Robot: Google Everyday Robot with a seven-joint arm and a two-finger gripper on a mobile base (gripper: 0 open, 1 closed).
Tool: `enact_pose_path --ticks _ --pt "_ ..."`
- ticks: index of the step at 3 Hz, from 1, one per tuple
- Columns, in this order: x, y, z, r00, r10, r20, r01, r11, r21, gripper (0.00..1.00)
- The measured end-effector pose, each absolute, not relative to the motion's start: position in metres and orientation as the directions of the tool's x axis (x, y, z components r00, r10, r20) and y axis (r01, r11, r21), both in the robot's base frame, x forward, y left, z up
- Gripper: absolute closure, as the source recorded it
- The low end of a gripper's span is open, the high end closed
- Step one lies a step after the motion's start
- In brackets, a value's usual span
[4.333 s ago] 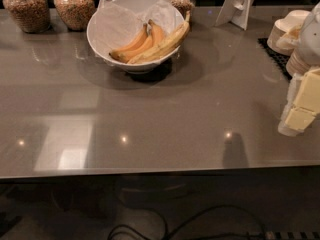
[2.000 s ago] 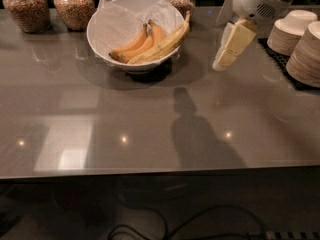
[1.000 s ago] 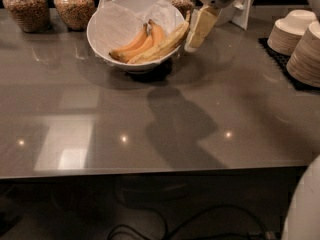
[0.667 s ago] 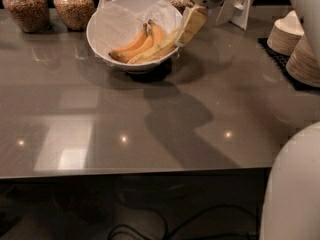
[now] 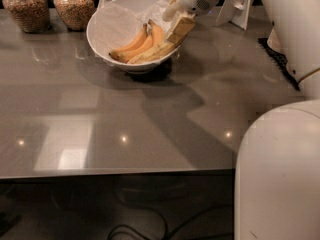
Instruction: Pick banana from white bowl
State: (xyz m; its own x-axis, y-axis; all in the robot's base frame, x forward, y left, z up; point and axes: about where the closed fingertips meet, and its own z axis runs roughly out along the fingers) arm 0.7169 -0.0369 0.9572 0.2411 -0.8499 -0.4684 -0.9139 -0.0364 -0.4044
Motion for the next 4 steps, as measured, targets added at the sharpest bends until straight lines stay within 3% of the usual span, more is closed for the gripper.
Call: enact_pose_path --ticks 2,3,4 --pt "0.725 -0.042 0.929 0.267 -0.892 -0.364 -0.928 -0.135 -0.348 0.38" --pt "0.732 -0.045 0.923 0.278 -0.904 -0.324 -0.927 -0.164 -0.337 0.41" --pt "0.738 -0.047 0.921 0.288 -0.911 -0.295 -0.924 -0.183 -0.337 0.52"
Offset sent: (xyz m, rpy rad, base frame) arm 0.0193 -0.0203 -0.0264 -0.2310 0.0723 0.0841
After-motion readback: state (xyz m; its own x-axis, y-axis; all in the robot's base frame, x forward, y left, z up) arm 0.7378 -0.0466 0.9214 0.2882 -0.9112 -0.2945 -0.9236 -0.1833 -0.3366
